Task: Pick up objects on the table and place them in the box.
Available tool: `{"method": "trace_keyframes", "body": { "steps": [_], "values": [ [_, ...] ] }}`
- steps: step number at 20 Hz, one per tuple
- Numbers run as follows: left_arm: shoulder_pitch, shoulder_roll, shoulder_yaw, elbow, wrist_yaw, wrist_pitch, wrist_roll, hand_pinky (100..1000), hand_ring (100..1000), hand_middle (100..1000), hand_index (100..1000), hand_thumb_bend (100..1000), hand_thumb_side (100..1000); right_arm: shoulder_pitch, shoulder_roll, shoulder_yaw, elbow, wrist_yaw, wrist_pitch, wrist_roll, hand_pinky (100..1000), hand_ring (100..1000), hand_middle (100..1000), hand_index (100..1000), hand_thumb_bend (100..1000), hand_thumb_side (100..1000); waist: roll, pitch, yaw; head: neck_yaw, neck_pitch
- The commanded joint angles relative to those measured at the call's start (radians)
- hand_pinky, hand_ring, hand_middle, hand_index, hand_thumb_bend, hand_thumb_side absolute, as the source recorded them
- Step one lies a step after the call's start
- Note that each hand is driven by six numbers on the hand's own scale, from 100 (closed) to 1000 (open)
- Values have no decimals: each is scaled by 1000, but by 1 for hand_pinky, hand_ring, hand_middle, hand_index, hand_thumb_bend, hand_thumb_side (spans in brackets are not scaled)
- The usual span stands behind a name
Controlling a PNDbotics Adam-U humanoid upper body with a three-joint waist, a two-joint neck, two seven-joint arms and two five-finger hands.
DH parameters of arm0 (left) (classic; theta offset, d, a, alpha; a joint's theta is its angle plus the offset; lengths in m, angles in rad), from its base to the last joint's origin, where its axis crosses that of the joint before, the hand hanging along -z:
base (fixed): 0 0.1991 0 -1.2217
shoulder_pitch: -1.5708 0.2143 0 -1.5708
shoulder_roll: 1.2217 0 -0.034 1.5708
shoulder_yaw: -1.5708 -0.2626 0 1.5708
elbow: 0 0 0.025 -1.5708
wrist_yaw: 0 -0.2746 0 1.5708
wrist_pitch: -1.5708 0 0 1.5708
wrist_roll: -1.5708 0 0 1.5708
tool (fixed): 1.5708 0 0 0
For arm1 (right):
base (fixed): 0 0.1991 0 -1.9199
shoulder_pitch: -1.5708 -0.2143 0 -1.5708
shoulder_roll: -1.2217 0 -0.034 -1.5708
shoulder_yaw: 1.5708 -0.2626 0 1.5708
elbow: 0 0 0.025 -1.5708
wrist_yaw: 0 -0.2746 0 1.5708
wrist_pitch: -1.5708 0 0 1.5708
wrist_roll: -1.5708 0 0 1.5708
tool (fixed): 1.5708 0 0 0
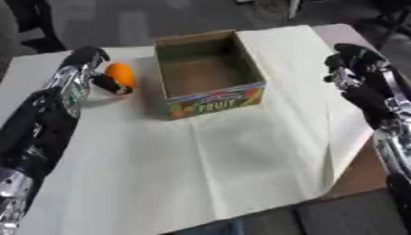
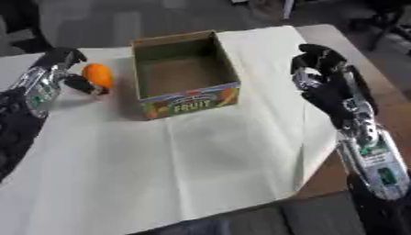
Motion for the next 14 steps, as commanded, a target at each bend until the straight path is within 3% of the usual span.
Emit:
{"method": "trace_keyframes", "body": {
  "steps": [1,8,12,14],
  "values": [
    [-15,9,-3,-5,4,-2,-7,681,773,718,802,744,262,-16,-12,-4,-8,-1,-3,3,629,777,644,805,151,318,-5,-10,-2,-1,6],
    [-4,5,-2,-6,16,-2,1,633,644,592,742,631,100,-17,-10,-7,-8,0,-3,2,629,777,644,806,151,318,-4,-9,-6,1,6],
    [-2,7,-1,-17,24,3,68,571,555,493,643,498,100,-17,-10,-9,-7,0,-4,2,629,776,644,805,150,318,-4,-10,-7,-3,6],
    [-2,9,-2,-24,31,2,110,554,538,481,628,483,100,-17,-9,-10,-7,1,-4,1,629,776,644,805,155,316,-3,-11,-8,-3,6]
  ]
}}
